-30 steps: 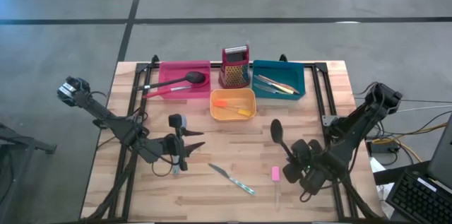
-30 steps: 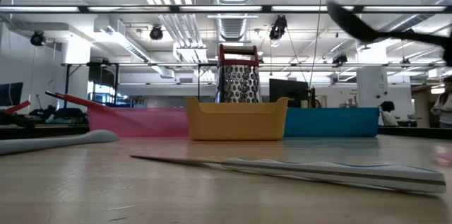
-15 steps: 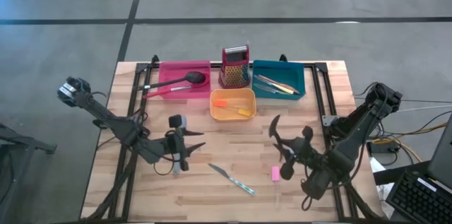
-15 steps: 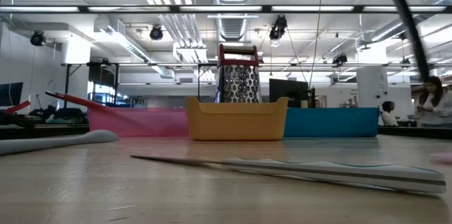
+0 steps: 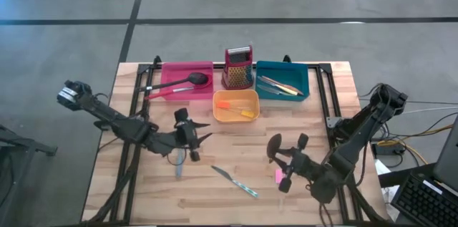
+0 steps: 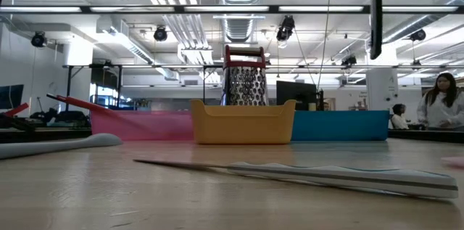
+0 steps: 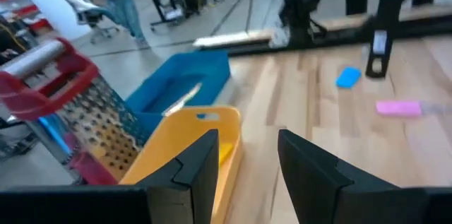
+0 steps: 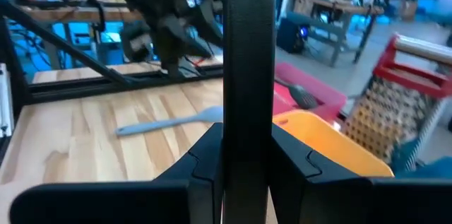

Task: Pick & Place Kitchen Items
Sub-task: Put the black serving spoon into the red bin

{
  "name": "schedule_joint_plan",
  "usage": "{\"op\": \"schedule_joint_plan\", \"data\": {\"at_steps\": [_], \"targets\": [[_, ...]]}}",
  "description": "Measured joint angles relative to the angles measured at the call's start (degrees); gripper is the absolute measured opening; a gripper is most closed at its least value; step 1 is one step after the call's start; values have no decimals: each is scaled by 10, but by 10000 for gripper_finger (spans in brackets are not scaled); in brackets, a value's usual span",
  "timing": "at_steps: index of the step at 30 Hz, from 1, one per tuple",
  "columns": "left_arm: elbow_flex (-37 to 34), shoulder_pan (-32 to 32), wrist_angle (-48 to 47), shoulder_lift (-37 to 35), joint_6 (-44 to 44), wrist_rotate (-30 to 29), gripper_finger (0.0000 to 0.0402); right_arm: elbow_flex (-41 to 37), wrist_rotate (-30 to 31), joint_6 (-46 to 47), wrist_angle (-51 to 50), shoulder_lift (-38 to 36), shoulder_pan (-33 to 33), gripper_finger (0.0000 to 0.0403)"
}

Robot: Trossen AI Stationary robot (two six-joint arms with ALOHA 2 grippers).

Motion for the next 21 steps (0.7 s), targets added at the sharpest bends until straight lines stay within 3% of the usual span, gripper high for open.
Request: {"op": "schedule_joint_plan", "data": {"at_steps": [5, 10, 13, 21], "targets": [[-18, 32, 39, 21, 38, 49, 151, -21, -80, -128, 124, 0, -31, 66], [-28, 69, 142, 53, 76, 217, 151, -37, -173, -247, 249, 0, -71, 66], [-25, 83, 198, 76, 88, 284, 151, -38, -212, -281, 271, 0, -88, 66], [-9, 95, 302, 155, 105, 310, 151, -41, -230, -297, 281, 0, -103, 66]]}}
